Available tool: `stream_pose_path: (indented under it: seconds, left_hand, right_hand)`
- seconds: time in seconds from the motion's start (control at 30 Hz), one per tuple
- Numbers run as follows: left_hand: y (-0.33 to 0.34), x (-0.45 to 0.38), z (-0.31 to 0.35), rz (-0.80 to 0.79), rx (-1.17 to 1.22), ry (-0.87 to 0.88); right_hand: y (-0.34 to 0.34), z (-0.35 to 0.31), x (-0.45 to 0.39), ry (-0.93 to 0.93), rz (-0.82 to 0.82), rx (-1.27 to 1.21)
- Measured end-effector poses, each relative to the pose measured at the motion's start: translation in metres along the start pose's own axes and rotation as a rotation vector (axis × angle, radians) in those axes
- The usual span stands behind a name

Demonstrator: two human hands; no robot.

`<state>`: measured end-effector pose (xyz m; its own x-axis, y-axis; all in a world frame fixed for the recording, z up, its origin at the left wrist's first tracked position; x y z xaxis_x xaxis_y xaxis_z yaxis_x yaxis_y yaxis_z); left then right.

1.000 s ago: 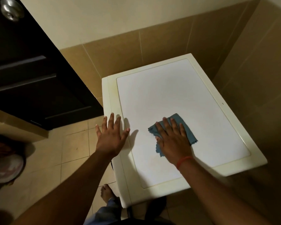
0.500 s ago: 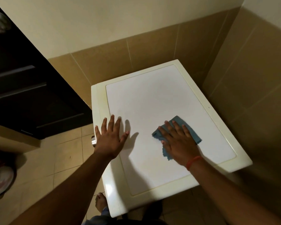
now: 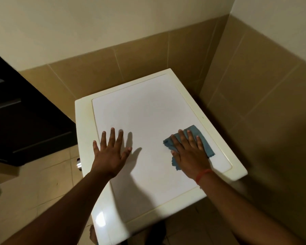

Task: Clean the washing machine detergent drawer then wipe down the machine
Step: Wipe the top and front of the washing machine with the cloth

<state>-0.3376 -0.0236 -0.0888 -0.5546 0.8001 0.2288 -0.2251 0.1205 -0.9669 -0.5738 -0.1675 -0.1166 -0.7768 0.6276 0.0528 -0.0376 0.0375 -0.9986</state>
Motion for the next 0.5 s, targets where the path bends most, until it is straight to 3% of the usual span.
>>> stream_pose_path:
  seconds: [0.07, 0.2, 0.37, 0.5]
  left_hand:
    - [-0.002, -0.004, 0.005, 0.006, 0.008, 0.023]
    - [0.0, -0.009, 0.009, -0.005, -0.005, 0.025]
    - [-0.002, -0.012, 0.014, 0.008, 0.012, 0.028]
    - [0.0, -0.015, 0.014, 0.007, -0.002, 0.025]
  right_hand:
    - [-0.004, 0.022, -0.002, -0.046, 0.004, 0.014]
    - [-0.007, 0.067, -0.006, 0.259, 0.031, 0.026]
    - [-0.007, 0.07, -0.012, 0.103, 0.0, 0.033]
    - [-0.014, 0.1, -0.036, 0.352, 0.016, 0.015]
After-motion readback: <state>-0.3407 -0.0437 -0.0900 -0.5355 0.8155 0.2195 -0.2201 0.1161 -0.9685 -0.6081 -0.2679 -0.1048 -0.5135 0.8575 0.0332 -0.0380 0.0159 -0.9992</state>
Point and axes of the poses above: each hand's wrist, its own x-axis away from the middle knuckle, its own y-axis out of the palm, z = x × y, the point moved 10 cm from there along -x, towards the middle knuckle, and after that the axes turned 6 degrees about -y, right-handed, at the moved point
